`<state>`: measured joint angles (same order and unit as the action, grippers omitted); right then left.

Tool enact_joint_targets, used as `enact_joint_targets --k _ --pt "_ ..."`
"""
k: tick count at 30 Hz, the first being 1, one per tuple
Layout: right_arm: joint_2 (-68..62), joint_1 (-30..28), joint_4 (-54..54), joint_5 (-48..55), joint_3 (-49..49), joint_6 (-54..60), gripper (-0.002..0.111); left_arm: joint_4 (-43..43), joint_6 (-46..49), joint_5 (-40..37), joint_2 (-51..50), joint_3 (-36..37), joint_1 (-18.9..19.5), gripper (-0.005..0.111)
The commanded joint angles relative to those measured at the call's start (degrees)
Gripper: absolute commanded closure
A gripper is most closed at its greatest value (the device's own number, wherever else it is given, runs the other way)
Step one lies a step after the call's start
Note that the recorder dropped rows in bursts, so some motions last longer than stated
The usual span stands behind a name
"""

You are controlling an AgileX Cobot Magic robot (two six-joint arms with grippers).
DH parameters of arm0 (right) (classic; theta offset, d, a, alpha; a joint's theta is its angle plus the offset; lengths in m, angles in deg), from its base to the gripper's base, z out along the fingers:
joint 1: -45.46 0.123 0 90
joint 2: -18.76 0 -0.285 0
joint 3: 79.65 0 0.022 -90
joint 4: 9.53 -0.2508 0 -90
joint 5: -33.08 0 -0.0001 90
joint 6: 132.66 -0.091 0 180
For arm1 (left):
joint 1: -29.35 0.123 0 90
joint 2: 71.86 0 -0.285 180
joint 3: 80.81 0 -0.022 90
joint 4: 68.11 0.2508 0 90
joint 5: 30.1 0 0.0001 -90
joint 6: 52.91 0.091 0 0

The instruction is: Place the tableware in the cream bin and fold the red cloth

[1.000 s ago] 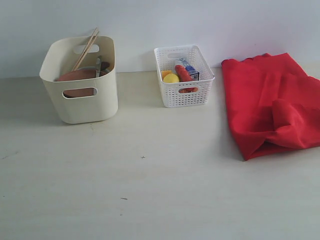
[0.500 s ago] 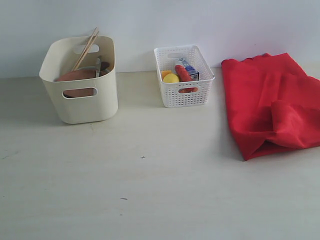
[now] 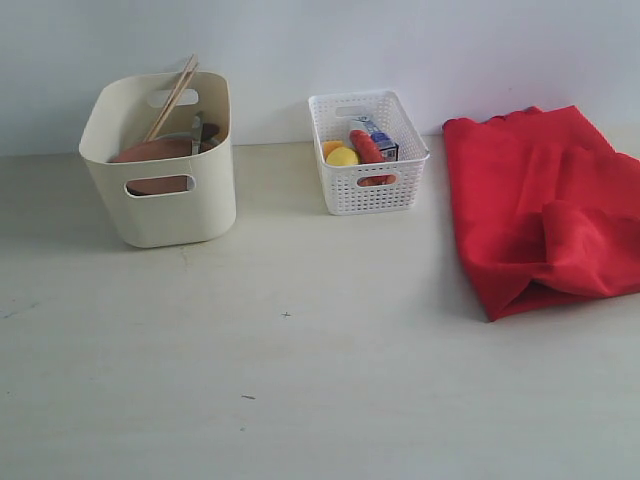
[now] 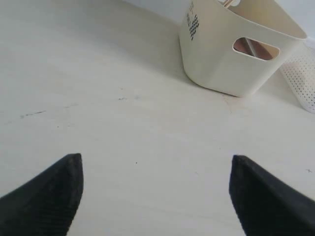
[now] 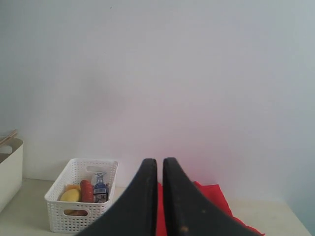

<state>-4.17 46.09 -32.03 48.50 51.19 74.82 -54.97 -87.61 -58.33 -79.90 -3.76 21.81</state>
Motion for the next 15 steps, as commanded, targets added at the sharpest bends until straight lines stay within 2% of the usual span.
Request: enact_joint_targets --k 1,5,8,15 --pt "0.3 0.0 -0.1 -0.3 -0.3 -1.7 0.103 -0.1 0.0 0.6 0.3 0.2 0.2 0.029" --pt "0.3 0.0 -0.1 1.2 -2.1 -3.8 0.103 -0.1 0.2 0.6 0.3 0.2 0.2 0.029" --pt "1.6 0.0 0.5 -0.6 -9.5 -3.6 0.103 -0.1 0.2 0.6 0.3 0.2 0.2 0.029" --pt "5.7 0.0 0.4 -2.9 -19.2 -3.6 0.103 -0.1 0.0 0.6 0.3 0.2 0.2 0.029"
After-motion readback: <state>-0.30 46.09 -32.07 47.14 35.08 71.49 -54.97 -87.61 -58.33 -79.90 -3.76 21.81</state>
